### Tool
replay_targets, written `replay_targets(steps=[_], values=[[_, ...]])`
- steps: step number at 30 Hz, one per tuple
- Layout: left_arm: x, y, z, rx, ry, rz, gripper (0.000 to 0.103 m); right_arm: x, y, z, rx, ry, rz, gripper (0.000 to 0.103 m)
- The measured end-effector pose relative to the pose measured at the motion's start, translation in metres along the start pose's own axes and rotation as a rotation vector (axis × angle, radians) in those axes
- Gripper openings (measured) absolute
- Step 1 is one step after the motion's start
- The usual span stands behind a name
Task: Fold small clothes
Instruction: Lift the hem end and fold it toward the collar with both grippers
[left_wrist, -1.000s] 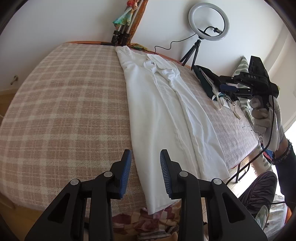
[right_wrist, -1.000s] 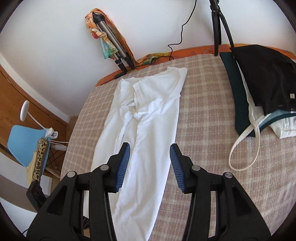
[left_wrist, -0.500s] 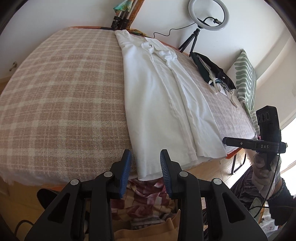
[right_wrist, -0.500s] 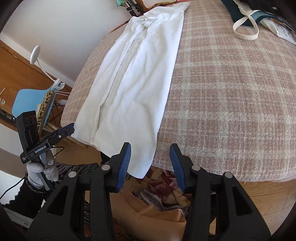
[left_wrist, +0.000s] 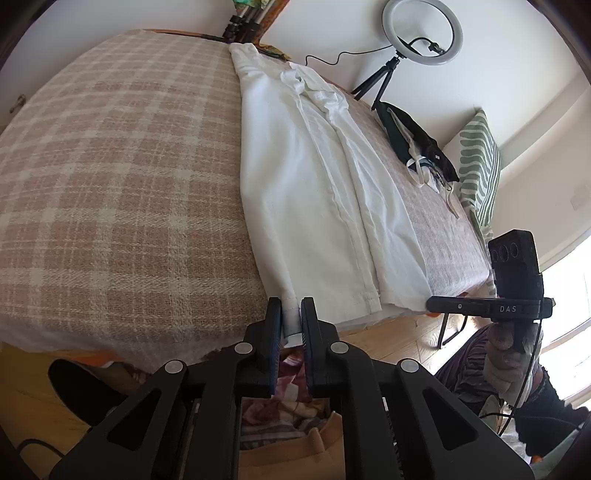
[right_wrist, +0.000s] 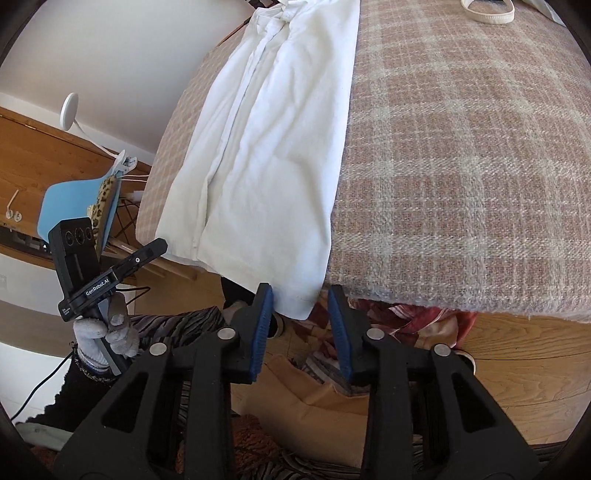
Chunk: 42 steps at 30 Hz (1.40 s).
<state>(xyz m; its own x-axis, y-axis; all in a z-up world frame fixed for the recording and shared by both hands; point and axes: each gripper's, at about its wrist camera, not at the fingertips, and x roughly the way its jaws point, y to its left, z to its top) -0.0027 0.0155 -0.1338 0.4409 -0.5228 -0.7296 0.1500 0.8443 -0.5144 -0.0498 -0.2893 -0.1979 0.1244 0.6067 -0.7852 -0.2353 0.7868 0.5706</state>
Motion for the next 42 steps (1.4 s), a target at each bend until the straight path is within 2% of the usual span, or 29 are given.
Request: replay_targets(steps=[3, 7, 12, 19, 25, 32, 36, 42], values=[[-0.005, -0.002, 0.001, 0.008, -0.020, -0.011, 0.004, -0.005, 0.003, -0.001, -0.001, -0.023, -0.007, 0.005], [-0.021, -0.008, 0.002, 0.024, -0.064, -0.044, 0.003, -0.034, 0.008, -0.009, -0.055, -0.091, 0.011, 0.005], [-0.004, -0.004, -0.002, 0.033, -0.011, -0.016, 0.003, -0.019, -0.003, -0.009, -0.020, -0.059, -0.014, 0.004], [-0.019, -0.014, 0.013, 0.042, -0.058, -0.056, 0.003, -0.035, -0.001, 0.005, 0.015, -0.118, 0.083, 0.004], [-0.019, -0.024, 0.046, 0.061, -0.102, -0.070, 0.003, -0.055, 0.008, 0.034, 0.000, -0.196, 0.108, 0.004], [-0.009, -0.030, 0.091, 0.101, -0.134, -0.049, 0.003, -0.063, 0.008, 0.082, 0.007, -0.264, 0.096, 0.004], [0.004, -0.023, 0.114, 0.088, -0.116, -0.028, 0.003, -0.057, -0.002, 0.110, 0.035, -0.273, 0.070, 0.004], [0.025, -0.005, 0.137, 0.062, -0.098, 0.008, 0.003, -0.036, -0.013, 0.148, 0.062, -0.235, 0.045, 0.004]])
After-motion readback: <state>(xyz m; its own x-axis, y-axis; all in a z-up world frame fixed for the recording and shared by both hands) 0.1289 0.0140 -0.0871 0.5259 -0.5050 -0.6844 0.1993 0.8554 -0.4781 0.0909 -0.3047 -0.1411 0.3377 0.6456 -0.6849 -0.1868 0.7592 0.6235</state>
